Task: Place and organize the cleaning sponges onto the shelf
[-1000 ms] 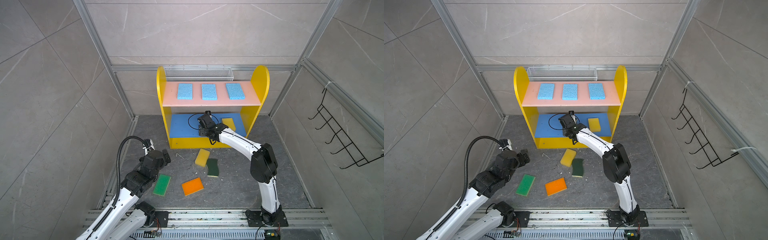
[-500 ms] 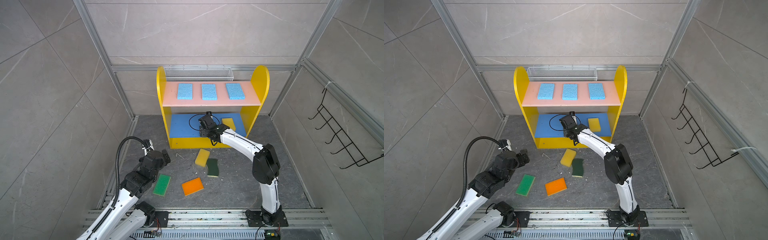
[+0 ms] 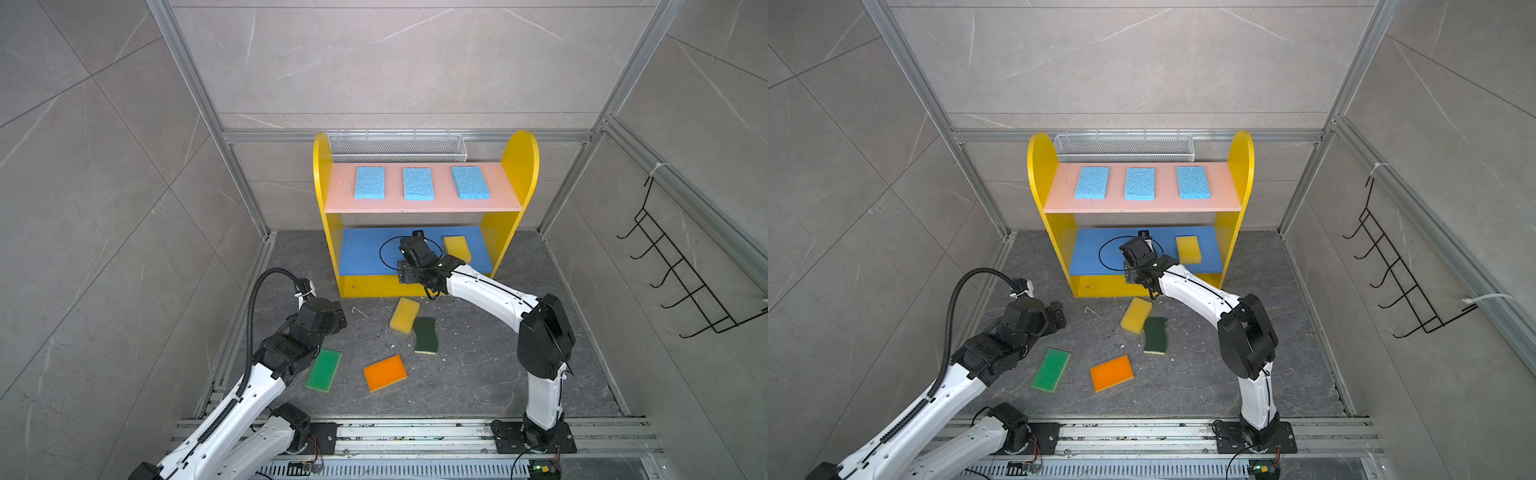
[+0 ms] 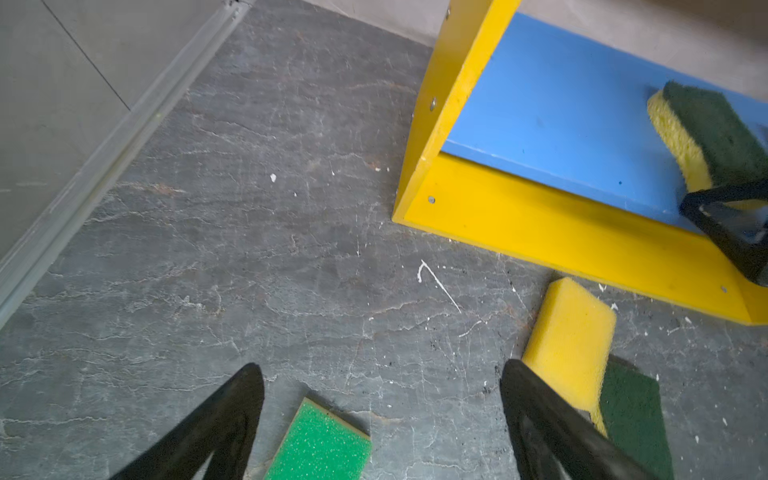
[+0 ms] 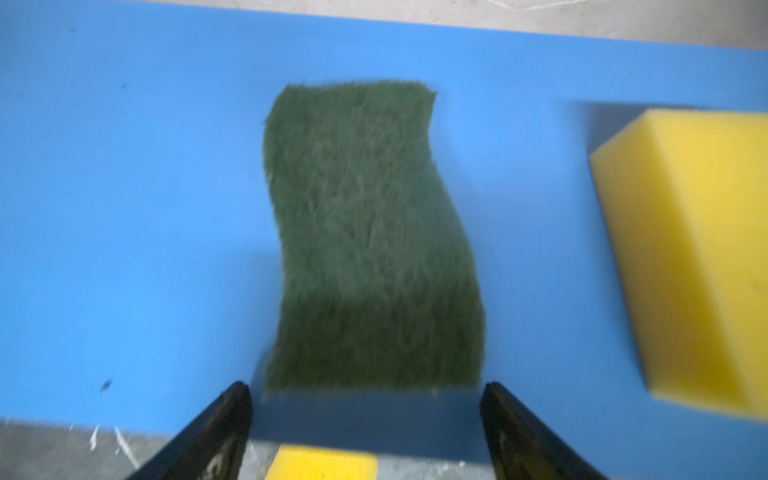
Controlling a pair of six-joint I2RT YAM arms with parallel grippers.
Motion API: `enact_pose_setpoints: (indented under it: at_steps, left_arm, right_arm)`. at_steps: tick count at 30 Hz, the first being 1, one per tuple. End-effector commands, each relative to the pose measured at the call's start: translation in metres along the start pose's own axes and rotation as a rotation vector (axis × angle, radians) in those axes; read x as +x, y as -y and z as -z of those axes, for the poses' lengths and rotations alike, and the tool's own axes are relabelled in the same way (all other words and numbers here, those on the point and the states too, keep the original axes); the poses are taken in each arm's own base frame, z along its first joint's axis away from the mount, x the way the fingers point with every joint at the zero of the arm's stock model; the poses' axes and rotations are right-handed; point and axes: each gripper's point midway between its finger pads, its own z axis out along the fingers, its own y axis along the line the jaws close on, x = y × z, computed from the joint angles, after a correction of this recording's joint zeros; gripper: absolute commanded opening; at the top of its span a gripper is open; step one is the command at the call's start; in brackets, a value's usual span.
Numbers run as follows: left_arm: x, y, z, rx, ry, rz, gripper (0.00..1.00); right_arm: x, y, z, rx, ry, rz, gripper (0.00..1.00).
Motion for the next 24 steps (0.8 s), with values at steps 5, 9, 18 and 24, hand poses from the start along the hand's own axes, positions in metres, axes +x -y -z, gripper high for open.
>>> enact_pose_setpoints:
  at_steps: [5,9,18,24]
  left_arm:
    - [0.03,0.034,-0.024,0.093,-0.083,-0.114,0.91]
    - [0.042,0.058,-0.027,0.145,-0.095,-0.187,0.91]
    - [0.069,0.119,-0.041,0.15,-0.061,-0.416,0.9]
    - [0.09,0.155,-0.059,0.227,-0.098,-0.427,0.92]
  right_arm:
    - [0.031,0.015,0.067,-0.045,0.001,-0.005,0.9]
    - [0.06,0.055,0.102,0.007,-0.016,-0.042,0.91]
    - [0.119,0.144,0.156,0.193,-0.025,-0.006,0.95]
    - [0.132,0.149,0.155,0.135,-0.026,-0.033,0.95]
